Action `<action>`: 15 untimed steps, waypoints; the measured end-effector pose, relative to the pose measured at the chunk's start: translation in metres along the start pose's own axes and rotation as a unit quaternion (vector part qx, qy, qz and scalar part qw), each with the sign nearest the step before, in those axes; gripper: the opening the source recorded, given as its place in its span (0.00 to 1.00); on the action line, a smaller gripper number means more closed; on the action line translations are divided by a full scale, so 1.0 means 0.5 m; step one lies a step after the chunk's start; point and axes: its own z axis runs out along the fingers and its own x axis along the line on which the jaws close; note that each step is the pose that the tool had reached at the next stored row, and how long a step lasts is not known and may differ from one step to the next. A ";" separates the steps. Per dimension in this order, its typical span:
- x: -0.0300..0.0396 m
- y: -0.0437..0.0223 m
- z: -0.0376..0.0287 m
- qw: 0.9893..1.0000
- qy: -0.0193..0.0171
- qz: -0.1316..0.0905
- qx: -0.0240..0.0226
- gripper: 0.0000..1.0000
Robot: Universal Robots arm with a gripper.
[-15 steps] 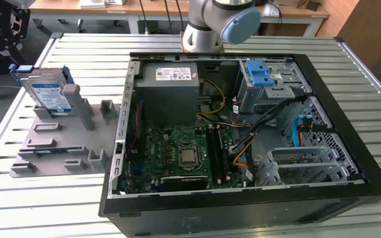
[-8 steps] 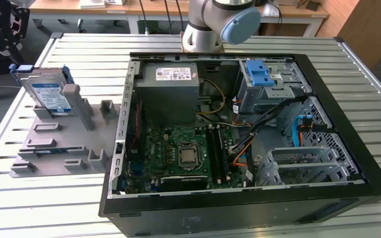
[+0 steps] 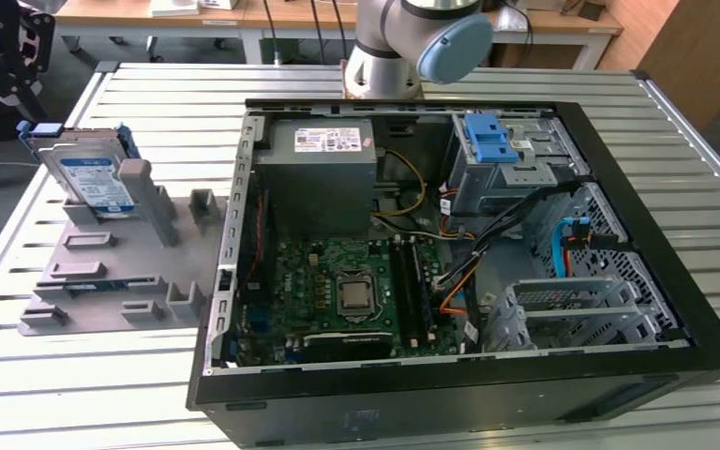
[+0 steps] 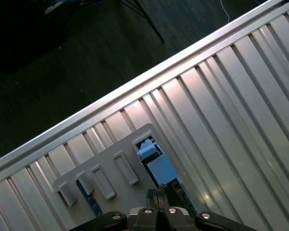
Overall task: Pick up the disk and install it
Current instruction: 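Pick up the disk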
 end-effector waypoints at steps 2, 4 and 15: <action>0.000 0.000 0.000 1.000 0.000 -0.004 0.000 0.11; 0.000 0.000 0.000 1.000 0.000 -0.008 0.000 0.11; 0.000 0.000 0.001 0.999 -0.001 -0.050 0.003 0.11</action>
